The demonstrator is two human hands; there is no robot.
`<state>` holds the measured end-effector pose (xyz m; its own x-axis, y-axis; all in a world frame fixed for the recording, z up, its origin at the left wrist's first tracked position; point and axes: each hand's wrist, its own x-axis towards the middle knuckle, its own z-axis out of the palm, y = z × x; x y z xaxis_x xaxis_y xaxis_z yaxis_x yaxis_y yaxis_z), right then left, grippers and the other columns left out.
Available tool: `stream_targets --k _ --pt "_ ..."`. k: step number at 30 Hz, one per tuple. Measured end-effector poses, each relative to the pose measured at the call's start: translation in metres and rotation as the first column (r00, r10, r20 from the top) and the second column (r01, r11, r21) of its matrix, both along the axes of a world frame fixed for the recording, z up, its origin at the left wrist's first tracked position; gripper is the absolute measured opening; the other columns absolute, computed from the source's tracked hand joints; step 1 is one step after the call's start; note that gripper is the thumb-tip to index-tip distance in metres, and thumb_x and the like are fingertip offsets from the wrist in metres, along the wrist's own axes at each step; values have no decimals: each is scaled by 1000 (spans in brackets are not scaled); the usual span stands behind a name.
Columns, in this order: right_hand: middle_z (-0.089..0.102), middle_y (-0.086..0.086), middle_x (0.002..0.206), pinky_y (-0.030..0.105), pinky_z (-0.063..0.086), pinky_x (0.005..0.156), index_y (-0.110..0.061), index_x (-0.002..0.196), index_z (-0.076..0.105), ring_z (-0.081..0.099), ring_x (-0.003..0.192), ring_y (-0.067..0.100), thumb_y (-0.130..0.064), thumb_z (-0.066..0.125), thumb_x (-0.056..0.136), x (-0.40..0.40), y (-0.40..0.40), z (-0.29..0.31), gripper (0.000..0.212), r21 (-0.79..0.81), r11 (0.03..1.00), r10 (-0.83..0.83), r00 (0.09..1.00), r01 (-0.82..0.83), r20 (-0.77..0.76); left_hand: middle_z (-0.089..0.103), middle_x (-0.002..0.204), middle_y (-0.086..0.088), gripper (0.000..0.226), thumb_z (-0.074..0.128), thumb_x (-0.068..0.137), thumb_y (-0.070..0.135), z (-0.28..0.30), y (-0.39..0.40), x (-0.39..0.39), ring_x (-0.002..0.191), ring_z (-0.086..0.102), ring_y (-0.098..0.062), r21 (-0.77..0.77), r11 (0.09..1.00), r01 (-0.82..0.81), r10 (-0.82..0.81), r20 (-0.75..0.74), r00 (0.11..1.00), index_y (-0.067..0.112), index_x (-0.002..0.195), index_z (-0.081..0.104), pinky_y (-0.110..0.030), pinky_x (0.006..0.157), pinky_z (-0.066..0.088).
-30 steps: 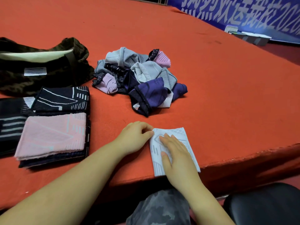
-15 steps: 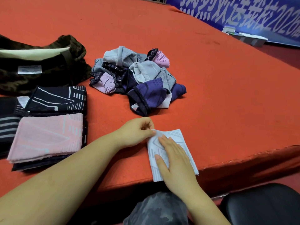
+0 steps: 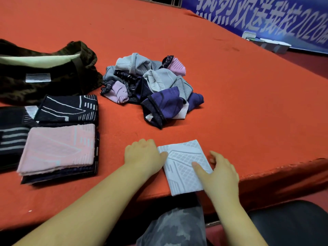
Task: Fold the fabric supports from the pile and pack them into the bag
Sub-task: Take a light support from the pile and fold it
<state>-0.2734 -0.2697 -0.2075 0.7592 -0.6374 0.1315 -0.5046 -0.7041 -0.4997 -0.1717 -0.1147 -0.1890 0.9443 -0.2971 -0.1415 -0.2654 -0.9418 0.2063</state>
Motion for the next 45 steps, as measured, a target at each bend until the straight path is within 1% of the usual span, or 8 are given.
stream_targets --k 10,15,21,26,30,38,41,45 --pt "63 -3 75 35 47 75 -18 74 54 61 79 24 -37 70 79 13 2 22 25 219 974 87 988 -58 -126 62 102 -2 18 60 83 37 6 5 -27 98 57 -25 -382 921 -81 26 -147 989 20 87 53 -32 82 42" --pt "66 11 75 29 45 60 -9 77 58 59 66 18 -15 71 81 16 31 49 15 662 725 26 969 -187 246 61 74 -5 18 66 82 10 9 27 -19 71 57 -22 -825 410 -389 89 -388 917 16 90 51 -35 71 46" --pt "64 9 70 25 50 53 -7 79 56 61 59 16 -1 62 84 38 72 95 9 827 419 87 924 -373 373 72 87 -8 22 49 92 -1 35 60 -7 71 69 -18 -709 -119 -695 -236 -660 713 4 107 64 -30 68 57" --pt "52 -11 51 23 38 56 -11 72 53 46 51 7 -8 69 73 59 100 111 16 514 748 210 884 -420 417 55 122 8 37 57 92 18 58 84 -16 97 55 -1 -916 152 -371 113 -357 927 23 128 50 -22 88 42" --pt "55 -12 57 10 37 51 -20 75 48 50 54 -4 -23 63 75 56 158 114 15 151 798 498 779 -583 380 69 107 -11 60 60 69 47 82 95 -26 91 64 -19 -804 -160 -573 -368 -491 790 9 115 60 -30 84 50" --pt "59 -23 94 28 44 82 -28 100 65 51 89 5 -44 50 75 64 179 106 34 -165 727 676 652 -667 343 72 89 -18 19 49 94 14 69 143 -1 77 70 -30 -675 -409 -614 -210 -586 783 3 101 63 -41 77 56" --pt "60 -13 113 32 45 94 -27 117 57 55 103 10 -50 63 79 83 170 110 45 80 840 482 807 -536 343 72 96 -17 23 48 95 15 76 154 1 84 71 -31 -631 -422 -652 -297 -583 756 5 109 63 -45 74 58" --pt "74 -3 96 25 54 79 -13 102 67 68 89 8 -34 57 89 99 179 114 26 713 490 398 856 -502 330 72 100 -16 28 50 94 20 83 169 9 88 70 -32 -612 -374 -696 -346 -605 718 5 114 62 -41 70 56"
